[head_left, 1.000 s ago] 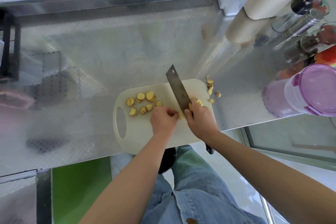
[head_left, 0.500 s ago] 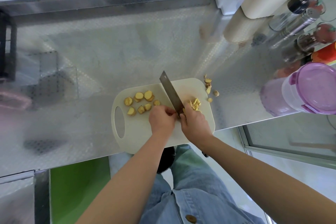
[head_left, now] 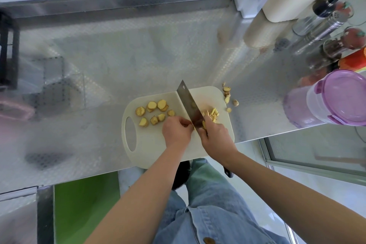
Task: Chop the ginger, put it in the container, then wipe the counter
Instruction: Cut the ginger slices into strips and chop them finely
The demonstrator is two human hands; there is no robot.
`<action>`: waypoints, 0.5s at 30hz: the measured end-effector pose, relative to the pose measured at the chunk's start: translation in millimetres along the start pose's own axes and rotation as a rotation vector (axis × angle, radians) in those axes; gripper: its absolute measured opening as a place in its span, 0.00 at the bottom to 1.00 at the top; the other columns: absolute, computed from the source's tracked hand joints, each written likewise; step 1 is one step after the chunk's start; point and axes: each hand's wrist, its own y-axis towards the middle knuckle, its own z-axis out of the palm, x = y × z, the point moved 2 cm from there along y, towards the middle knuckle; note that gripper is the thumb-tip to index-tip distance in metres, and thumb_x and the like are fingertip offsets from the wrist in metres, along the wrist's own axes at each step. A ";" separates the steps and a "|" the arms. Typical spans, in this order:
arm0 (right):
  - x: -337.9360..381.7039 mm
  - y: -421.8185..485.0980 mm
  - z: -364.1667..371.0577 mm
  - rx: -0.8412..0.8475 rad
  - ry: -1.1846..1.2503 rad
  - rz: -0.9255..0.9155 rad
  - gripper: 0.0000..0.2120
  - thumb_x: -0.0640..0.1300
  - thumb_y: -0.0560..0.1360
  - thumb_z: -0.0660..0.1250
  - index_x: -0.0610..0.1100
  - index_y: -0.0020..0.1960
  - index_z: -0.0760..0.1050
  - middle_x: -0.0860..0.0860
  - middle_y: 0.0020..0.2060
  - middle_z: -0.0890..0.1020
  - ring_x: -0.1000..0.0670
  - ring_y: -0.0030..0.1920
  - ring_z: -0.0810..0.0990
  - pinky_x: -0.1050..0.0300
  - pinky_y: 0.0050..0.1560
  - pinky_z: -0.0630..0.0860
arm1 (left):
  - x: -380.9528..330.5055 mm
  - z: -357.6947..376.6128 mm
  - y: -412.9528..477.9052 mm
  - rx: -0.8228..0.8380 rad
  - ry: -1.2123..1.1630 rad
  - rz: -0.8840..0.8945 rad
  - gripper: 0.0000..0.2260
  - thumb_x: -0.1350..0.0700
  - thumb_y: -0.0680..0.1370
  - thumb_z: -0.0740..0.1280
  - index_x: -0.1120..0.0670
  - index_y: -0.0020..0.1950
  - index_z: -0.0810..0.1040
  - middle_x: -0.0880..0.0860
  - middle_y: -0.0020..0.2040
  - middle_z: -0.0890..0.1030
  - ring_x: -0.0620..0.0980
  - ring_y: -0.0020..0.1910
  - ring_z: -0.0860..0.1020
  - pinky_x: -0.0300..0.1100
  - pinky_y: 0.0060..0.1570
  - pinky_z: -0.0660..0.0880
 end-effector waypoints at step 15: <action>5.4 13.8 11.4 -0.023 0.015 0.015 0.06 0.43 0.80 0.56 0.41 0.54 0.66 0.46 0.35 0.73 0.39 0.38 0.75 0.52 0.34 0.67 | 2.3 2.1 3.0 -0.014 -0.006 -0.005 0.03 0.60 0.68 0.73 0.55 0.41 0.84 0.53 0.39 0.84 0.51 0.41 0.81 0.39 0.41 0.73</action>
